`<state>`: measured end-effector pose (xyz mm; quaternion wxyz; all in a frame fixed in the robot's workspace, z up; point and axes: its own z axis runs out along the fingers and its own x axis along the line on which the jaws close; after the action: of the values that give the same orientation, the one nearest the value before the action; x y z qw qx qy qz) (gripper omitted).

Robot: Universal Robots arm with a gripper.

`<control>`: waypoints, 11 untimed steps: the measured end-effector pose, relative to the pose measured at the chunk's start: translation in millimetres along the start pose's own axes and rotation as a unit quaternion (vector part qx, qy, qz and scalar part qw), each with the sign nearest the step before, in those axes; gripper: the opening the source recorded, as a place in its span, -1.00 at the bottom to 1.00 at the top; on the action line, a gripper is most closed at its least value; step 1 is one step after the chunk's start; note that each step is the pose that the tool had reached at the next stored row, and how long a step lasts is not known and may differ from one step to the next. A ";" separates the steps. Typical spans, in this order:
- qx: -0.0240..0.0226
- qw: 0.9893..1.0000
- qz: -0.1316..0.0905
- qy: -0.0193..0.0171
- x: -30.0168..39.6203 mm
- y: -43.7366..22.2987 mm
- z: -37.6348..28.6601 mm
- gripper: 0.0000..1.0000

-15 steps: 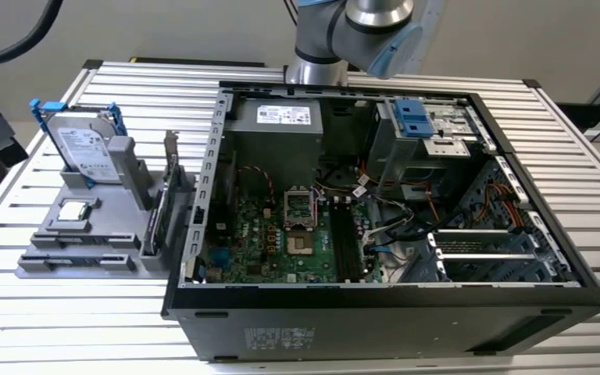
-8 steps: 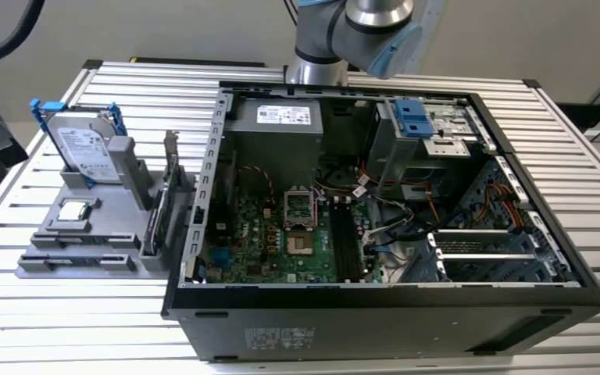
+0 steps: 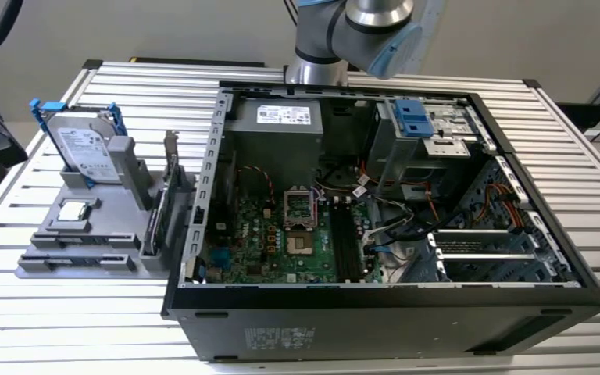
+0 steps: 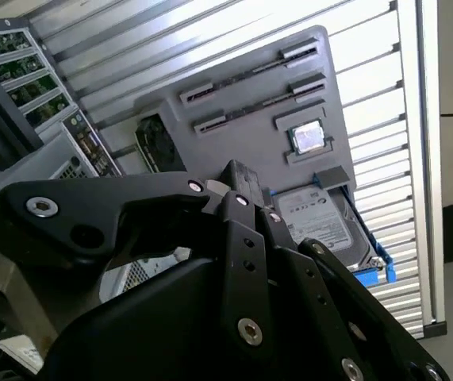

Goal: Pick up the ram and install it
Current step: 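Pick up the ram and move it above insertion slot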

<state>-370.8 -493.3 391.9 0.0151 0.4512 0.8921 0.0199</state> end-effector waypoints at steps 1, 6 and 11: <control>0.000 1.000 0.005 0.000 0.1 -0.1 0.0 -1.00; 0.000 1.000 0.031 -0.001 0.3 -0.5 -0.1 -1.00; 0.001 0.999 0.054 -0.003 0.7 -1.0 -0.1 -1.00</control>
<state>-372.0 -493.3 392.0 0.0161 0.4986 0.8665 0.0190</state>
